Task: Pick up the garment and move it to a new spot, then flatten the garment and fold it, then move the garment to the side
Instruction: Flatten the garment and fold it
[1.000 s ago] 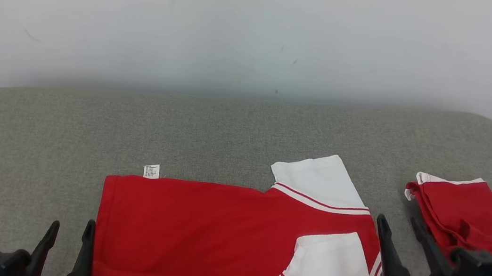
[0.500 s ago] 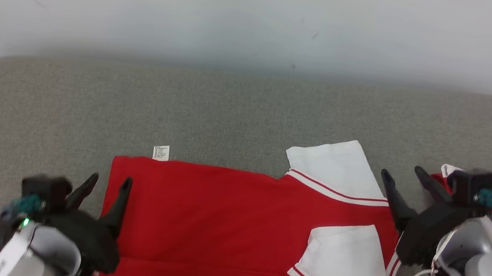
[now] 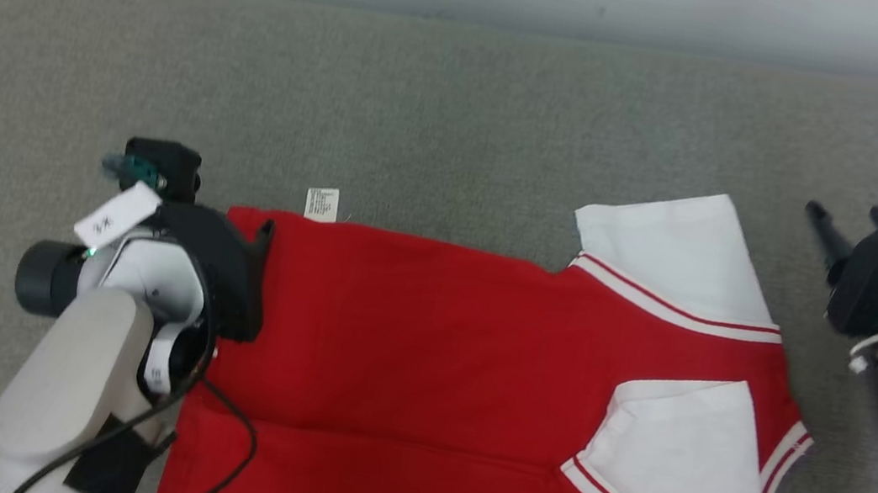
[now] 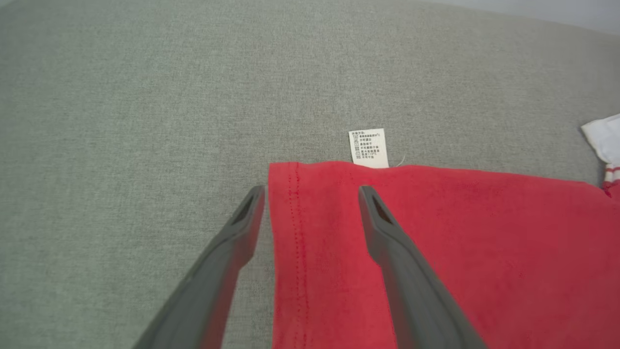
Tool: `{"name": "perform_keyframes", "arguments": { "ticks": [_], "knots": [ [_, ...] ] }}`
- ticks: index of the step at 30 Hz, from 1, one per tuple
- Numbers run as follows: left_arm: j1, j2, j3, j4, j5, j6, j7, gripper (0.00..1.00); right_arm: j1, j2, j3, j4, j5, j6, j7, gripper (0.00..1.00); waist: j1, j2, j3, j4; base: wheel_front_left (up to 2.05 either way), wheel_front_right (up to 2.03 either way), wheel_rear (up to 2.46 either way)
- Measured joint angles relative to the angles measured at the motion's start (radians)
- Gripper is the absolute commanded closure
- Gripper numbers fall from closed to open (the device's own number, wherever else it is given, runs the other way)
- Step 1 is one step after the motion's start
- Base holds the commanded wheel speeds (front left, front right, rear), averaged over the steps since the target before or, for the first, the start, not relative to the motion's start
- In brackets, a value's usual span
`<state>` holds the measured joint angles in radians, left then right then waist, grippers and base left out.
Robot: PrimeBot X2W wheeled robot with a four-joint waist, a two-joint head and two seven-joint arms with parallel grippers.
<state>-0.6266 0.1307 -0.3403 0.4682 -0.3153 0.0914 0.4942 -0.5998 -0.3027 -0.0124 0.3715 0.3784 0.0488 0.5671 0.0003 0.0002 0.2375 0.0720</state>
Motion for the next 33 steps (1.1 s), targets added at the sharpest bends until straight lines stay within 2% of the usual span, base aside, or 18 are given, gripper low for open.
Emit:
{"name": "perform_keyframes", "arguments": {
  "ticks": [8,16,23,25,26,29,30,31,32,33],
  "knots": [
    [-0.158,-0.087,-0.03,0.091,0.031,0.014,0.076,0.0,-0.091,-0.037,-0.033,0.08,0.0,-0.043,0.071,0.0,0.0,0.0001,0.089,0.066,0.0,0.0,0.0],
    [-0.168,-0.087,-0.034,0.166,0.03,0.015,0.088,0.0,-0.117,-0.027,-0.002,0.133,0.0,-0.045,0.103,0.0,-0.0002,0.0001,0.137,0.138,0.0,0.0,0.0],
    [-0.202,-0.092,-0.037,0.201,0.026,0.015,0.077,0.0,-0.156,-0.024,0.001,0.186,-0.011,-0.08,0.111,0.0,-0.0002,0.0,0.149,0.159,0.0,0.0,0.0],
    [-0.202,-0.094,-0.037,0.204,0.023,0.015,0.075,0.0,-0.156,-0.022,0.001,0.191,-0.012,-0.085,0.111,0.12,-0.0001,0.0,0.149,0.159,0.0,0.0,0.0],
    [-0.203,-0.095,-0.038,0.207,0.021,0.015,0.07,0.0,-0.157,-0.02,0.001,0.196,-0.012,-0.09,0.111,0.23,-0.0002,-0.0001,0.149,0.159,0.0,0.0,0.0],
    [-0.22,-0.096,-0.037,0.222,-0.003,0.013,0.056,0.0,-0.169,-0.016,0.003,0.211,-0.025,-0.107,0.112,0.31,-0.0003,-0.0001,0.149,0.157,0.0,0.0,0.0],
    [-0.226,-0.097,-0.037,0.224,-0.011,0.01,0.053,0.0,-0.171,-0.016,0.004,0.215,-0.03,-0.11,0.111,0.35,-0.0003,0.0,0.149,0.156,0.0,0.0,0.0],
    [-0.23,-0.098,-0.037,0.226,-0.016,0.005,0.049,0.0,-0.173,-0.015,0.004,0.219,-0.031,-0.112,0.111,0.45,-0.0003,0.0,0.149,0.155,0.0,0.0,0.0],
    [-0.234,-0.1,-0.039,0.229,-0.018,0.005,0.049,0.0,-0.175,-0.015,0.004,0.224,-0.032,-0.114,0.11,0.45,-0.0003,-0.0001,0.148,0.154,0.0,0.0,0.0],
    [-0.237,-0.1,-0.039,0.234,-0.019,0.005,0.042,0.0,-0.181,-0.012,0.006,0.234,-0.033,-0.116,0.11,0.51,-0.0003,-0.0001,0.148,0.153,0.0,0.0,0.0]
  ]
}}
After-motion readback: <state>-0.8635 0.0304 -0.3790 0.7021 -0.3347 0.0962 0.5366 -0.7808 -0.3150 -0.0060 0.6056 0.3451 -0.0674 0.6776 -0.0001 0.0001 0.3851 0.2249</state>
